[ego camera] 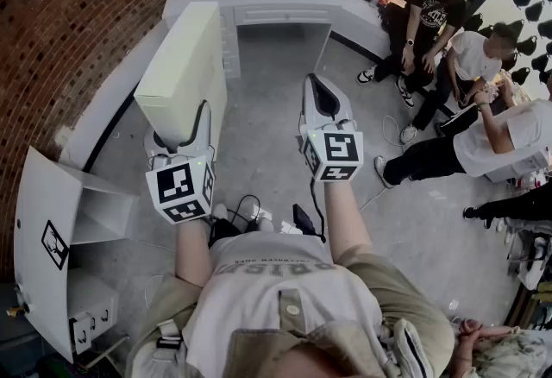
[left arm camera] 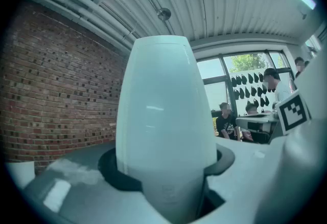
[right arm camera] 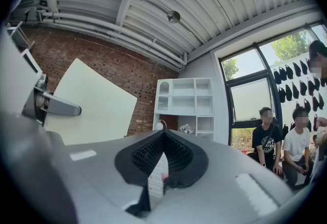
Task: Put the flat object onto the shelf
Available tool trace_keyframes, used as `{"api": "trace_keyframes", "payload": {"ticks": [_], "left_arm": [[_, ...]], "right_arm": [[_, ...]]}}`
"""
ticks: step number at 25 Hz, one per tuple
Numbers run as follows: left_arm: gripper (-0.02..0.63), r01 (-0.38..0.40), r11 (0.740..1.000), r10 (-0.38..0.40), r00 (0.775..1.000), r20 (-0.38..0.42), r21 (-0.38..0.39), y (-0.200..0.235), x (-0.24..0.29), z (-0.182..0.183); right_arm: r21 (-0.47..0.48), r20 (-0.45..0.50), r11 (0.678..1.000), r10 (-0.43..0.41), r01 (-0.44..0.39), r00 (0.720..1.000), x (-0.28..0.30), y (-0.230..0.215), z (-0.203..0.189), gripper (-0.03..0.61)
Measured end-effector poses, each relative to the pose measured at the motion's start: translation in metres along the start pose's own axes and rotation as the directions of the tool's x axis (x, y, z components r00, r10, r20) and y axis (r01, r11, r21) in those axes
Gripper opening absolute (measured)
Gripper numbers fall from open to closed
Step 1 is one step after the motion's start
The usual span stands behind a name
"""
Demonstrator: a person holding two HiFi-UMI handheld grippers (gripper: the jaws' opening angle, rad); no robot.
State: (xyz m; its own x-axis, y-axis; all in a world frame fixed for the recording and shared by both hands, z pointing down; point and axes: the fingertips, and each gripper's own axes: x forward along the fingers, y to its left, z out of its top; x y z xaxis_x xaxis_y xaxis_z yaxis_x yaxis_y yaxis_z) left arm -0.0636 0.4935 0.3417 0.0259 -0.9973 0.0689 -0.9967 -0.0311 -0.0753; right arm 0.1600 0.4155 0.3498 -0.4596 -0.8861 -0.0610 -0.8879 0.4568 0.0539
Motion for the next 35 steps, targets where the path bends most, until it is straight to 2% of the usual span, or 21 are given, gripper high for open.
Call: {"api": "trace_keyframes", "payload": {"ticks": [16, 20, 23, 25, 28, 31, 35], "left_arm": [[0.308, -0.026, 1.0, 0.026, 1.0, 0.006, -0.016, -0.015, 0.004, -0.004], [0.308, -0.024, 0.996, 0.026, 0.999, 0.021, -0.089, -0.014, 0.004, -0.004], [0.308, -0.018, 0.977, 0.029, 0.998, 0.047, -0.213, -0.01, 0.008, -0.008], [0.308, -0.007, 0.942, 0.034, 0.997, 0.074, -0.336, -0.007, 0.013, -0.011], [0.31, 0.019, 0.853, 0.049, 0.992, 0.116, -0.521, -0.001, 0.024, -0.017], [0.31, 0.039, 0.754, 0.07, 0.988, 0.139, -0.656, 0.008, 0.035, -0.029], [0.311, 0.041, 0.62, 0.127, 0.98, 0.152, -0.784, 0.021, 0.058, -0.042]], "right_arm": [[0.011, -0.006, 0.999, 0.039, -0.039, 0.999, 0.003, -0.011, -0.011, 0.0], [0.099, -0.011, 0.994, 0.057, -0.055, 0.998, 0.004, -0.014, -0.017, 0.0], [0.231, -0.015, 0.971, 0.064, -0.059, 0.998, 0.004, -0.019, -0.026, 0.003], [0.302, -0.034, 0.95, 0.087, -0.073, 0.996, 0.005, -0.021, -0.036, 0.042], [0.441, -0.074, 0.888, 0.177, -0.127, 0.981, 0.009, -0.01, -0.059, 0.234], [0.594, -0.111, 0.791, 0.262, -0.147, 0.959, 0.011, 0.007, -0.089, 0.365], [0.765, -0.123, 0.635, 0.316, -0.113, 0.941, 0.012, 0.02, -0.121, 0.435]]}}
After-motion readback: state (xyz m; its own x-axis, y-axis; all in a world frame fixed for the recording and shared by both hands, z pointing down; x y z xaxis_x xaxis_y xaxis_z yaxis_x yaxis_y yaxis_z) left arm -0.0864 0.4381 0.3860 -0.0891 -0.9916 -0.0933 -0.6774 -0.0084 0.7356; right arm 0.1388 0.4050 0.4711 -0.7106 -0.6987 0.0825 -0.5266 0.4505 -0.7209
